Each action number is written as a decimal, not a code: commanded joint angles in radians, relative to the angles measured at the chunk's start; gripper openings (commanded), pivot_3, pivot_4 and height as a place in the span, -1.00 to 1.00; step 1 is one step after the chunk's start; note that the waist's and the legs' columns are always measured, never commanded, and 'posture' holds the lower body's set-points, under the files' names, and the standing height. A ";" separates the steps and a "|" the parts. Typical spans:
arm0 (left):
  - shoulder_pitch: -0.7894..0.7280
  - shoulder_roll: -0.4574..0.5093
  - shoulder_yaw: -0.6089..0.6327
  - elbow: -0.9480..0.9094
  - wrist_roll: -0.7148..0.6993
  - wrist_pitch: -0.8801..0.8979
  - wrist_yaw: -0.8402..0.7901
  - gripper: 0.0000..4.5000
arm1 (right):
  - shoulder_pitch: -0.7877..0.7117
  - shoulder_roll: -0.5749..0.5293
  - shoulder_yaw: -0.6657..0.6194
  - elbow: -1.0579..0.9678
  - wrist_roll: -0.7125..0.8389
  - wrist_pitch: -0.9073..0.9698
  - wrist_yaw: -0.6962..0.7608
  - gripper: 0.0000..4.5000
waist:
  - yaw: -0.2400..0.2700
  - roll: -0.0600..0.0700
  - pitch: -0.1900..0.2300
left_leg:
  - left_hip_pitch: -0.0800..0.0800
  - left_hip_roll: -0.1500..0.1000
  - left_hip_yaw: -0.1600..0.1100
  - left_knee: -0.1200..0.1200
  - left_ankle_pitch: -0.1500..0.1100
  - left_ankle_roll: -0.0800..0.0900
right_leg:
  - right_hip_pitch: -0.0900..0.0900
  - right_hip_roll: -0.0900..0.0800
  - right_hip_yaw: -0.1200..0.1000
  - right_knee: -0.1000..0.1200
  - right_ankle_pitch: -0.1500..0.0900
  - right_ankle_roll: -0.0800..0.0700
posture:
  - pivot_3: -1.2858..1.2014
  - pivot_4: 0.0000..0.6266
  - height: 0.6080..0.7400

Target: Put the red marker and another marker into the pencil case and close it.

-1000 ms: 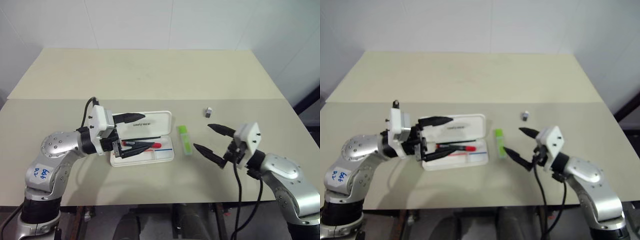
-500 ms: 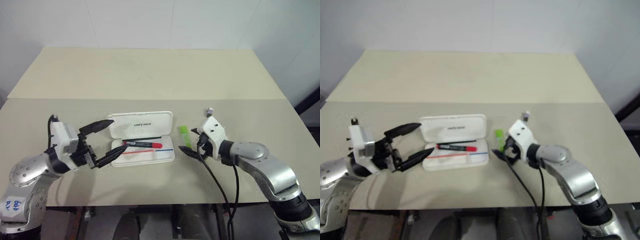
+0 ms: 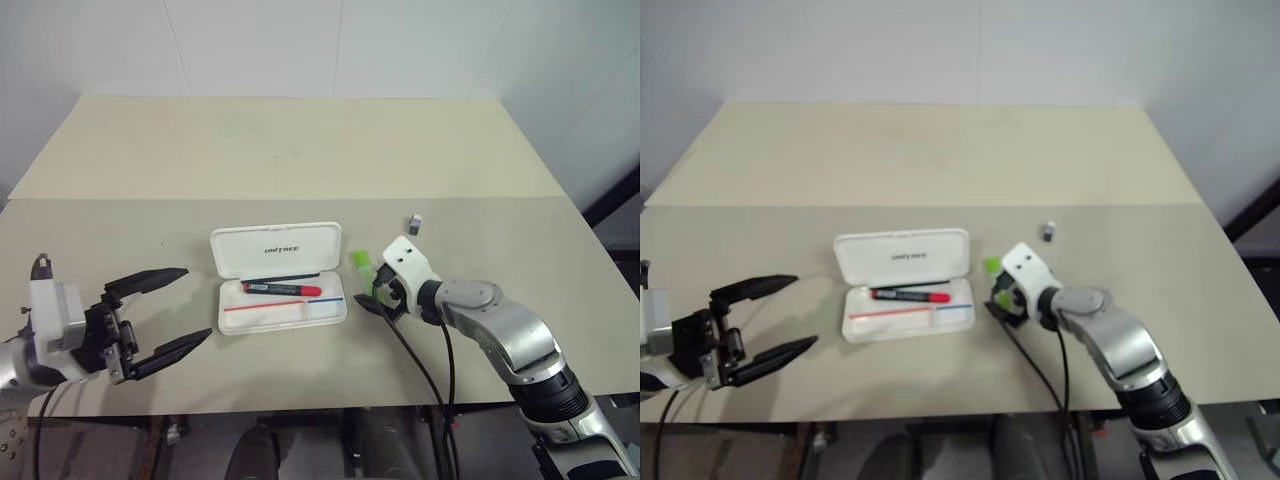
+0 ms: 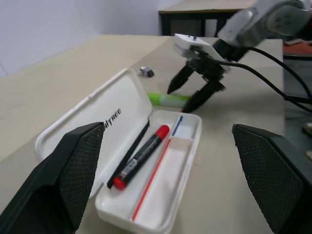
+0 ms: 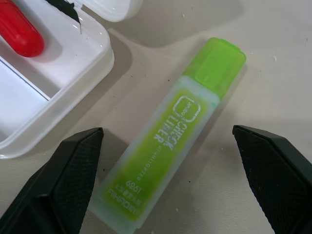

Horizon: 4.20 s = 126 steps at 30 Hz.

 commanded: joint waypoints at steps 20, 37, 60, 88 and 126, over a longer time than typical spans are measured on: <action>-0.058 0.034 0.036 0.061 -0.034 -0.030 -0.032 1.00 | -0.009 -0.044 0.031 0.053 -0.093 0.109 -0.075 -0.19 | -0.001 -0.008 -0.016 | -0.002 0.000 0.005 -0.012 0.000 0.000 | 0.004 -0.005 -0.002 -0.026 0.010 -0.015 | 0.03 -0.52 1.00; -0.103 0.028 -0.018 0.065 -0.032 -0.041 -0.016 1.00 | -0.256 0.036 -0.187 0.285 -0.117 -0.090 -0.144 -0.19 | -0.007 0.000 -0.010 | -0.011 0.001 0.011 -0.016 -0.003 0.005 | -0.019 -0.002 -0.001 -0.001 0.010 0.011 | 0.03 -0.52 1.00; -0.112 0.030 -0.045 0.055 -0.035 -0.029 0.002 1.00 | -0.337 -0.001 -0.116 0.589 -0.173 -0.401 0.031 -0.19 | -0.020 0.005 -0.007 | -0.003 0.003 0.016 -0.014 -0.004 0.007 | -0.017 0.001 0.001 0.001 0.003 -0.001 | 0.03 -0.52 1.00; -0.062 0.019 -0.012 0.010 -0.039 -0.033 0.051 1.00 | -0.483 -0.016 0.007 0.815 -0.280 -0.378 0.358 -0.19 | -0.029 0.005 -0.007 | -0.001 0.003 0.015 -0.012 -0.004 0.007 | -0.017 0.000 0.000 0.008 0.004 0.002 | 0.03 -0.52 1.00; -0.086 0.017 -0.031 0.019 -0.026 -0.047 0.072 1.00 | -0.537 0.055 0.010 0.929 -0.353 -0.344 0.350 -0.51 | -0.032 -0.005 -0.014 | 0.002 0.003 0.014 -0.009 -0.004 0.006 | -0.014 0.000 0.000 0.012 0.002 -0.002 | 0.03 -0.52 1.00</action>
